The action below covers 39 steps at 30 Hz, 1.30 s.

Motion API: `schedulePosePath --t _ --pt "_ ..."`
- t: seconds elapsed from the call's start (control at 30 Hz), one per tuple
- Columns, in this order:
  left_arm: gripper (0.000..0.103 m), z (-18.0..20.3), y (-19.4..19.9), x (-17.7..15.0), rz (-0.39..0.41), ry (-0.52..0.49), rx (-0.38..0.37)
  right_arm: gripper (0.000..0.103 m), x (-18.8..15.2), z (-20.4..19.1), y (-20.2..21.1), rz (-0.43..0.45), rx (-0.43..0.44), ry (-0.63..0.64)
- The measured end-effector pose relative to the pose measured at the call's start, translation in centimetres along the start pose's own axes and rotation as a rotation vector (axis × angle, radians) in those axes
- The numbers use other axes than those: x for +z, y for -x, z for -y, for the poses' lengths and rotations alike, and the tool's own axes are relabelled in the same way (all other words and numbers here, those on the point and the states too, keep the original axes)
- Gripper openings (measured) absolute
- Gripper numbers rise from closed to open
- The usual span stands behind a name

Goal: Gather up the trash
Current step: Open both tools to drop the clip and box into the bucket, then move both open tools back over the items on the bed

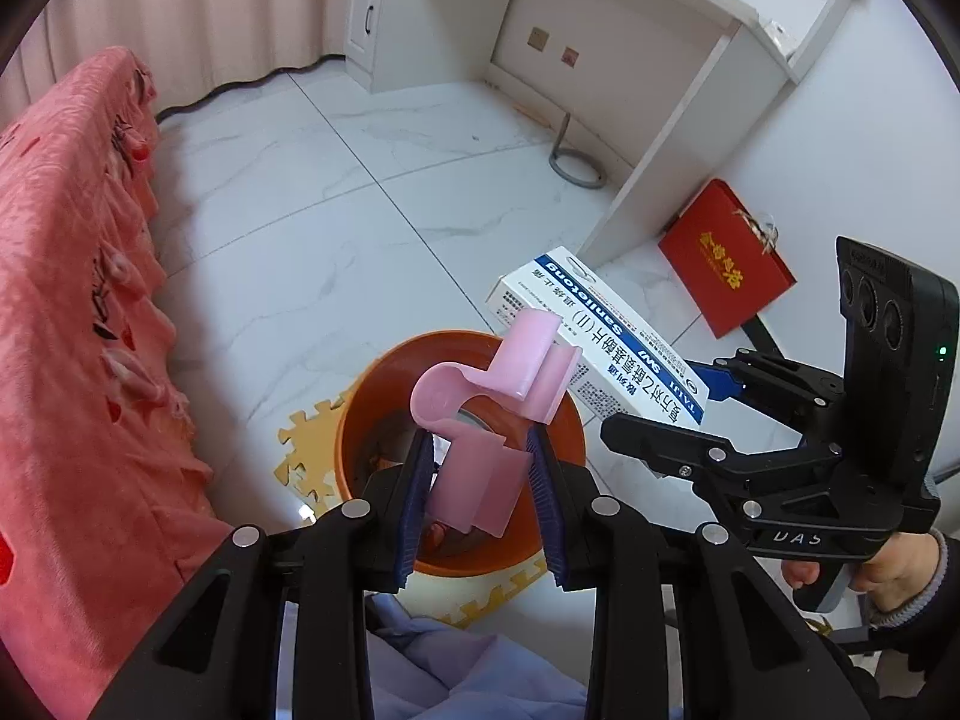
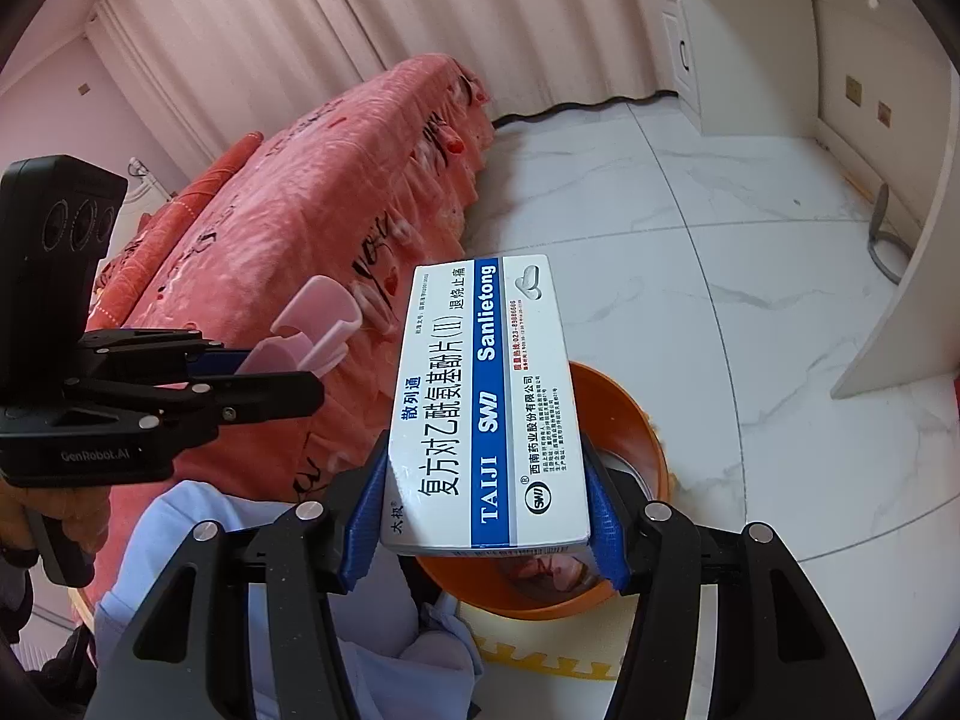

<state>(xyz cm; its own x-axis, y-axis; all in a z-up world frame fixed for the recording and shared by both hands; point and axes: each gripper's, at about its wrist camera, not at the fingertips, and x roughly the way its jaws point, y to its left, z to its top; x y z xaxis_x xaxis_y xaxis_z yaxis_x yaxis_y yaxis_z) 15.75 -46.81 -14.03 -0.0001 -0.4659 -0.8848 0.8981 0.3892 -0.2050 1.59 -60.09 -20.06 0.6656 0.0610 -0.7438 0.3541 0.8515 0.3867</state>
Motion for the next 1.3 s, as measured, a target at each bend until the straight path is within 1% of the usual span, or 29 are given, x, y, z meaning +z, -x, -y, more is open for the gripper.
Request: schedulePosePath --t 0.13,0.2,0.23,0.27,0.3,0.37,0.53,0.67,0.73,0.8,0.9,0.97,1.1,1.2,1.3 --pt "0.034 -0.2 -0.9 0.6 -0.013 0.000 -0.005 0.057 0.1 0.5 -1.0 -0.011 -0.007 -0.019" --pt "0.037 -0.4 -1.4 0.7 -0.021 -0.002 0.009 0.058 0.2 0.8 -1.6 -0.010 -0.033 -0.031" --pt "0.056 -0.4 -1.8 0.8 -0.029 -0.003 0.018 0.059 0.1 1.0 -2.0 -0.016 -0.045 -0.042" --pt "0.071 -0.6 -1.9 0.8 -0.025 0.002 0.044 0.067 0.1 1.1 -2.4 -0.027 -0.050 -0.057" --pt "0.072 -0.8 -1.9 0.7 -0.013 0.013 0.053 0.074 0.1 1.3 -2.8 -0.035 -0.054 -0.076" --pt "0.072 -1.0 -2.2 0.6 -0.018 0.032 0.038 0.074 -0.2 1.6 -3.3 -0.040 -0.059 -0.096" --pt "0.072 -1.1 -2.2 0.3 -0.034 0.036 0.044 0.074 -0.3 1.3 -3.5 -0.049 -0.049 -0.090" --pt "0.072 -1.1 -1.5 0.1 -0.024 0.040 0.045 0.074 -0.2 0.7 -3.2 -0.047 -0.038 -0.084" --pt "0.075 -1.1 -1.0 0.1 -0.015 0.034 0.060 0.074 0.1 0.1 -2.9 -0.042 -0.027 -0.077" --pt "0.075 -1.1 -0.4 -0.1 -0.003 0.034 0.072 0.074 0.3 -0.6 -2.5 -0.037 -0.019 -0.064" --pt "0.075 -1.5 1.2 -0.5 0.024 0.048 0.081 0.074 0.7 -2.1 -1.8 -0.027 0.003 -0.036" --pt "0.084 -1.9 2.7 -1.1 0.049 0.054 0.112 0.074 1.1 -3.4 -1.3 -0.018 0.024 -0.011" --pt "0.084 -2.7 5.5 -2.4 0.094 0.073 0.161 0.074 1.8 -6.6 -0.9 -0.006 0.059 0.047" --pt "0.084 -3.9 7.9 -3.6 0.129 0.114 0.197 0.074 2.3 -9.3 -0.6 0.002 0.091 0.086" --pt "0.088 -5.0 10.3 -5.2 0.166 0.155 0.239 0.074 2.5 -12.1 -0.4 0.006 0.125 0.132"
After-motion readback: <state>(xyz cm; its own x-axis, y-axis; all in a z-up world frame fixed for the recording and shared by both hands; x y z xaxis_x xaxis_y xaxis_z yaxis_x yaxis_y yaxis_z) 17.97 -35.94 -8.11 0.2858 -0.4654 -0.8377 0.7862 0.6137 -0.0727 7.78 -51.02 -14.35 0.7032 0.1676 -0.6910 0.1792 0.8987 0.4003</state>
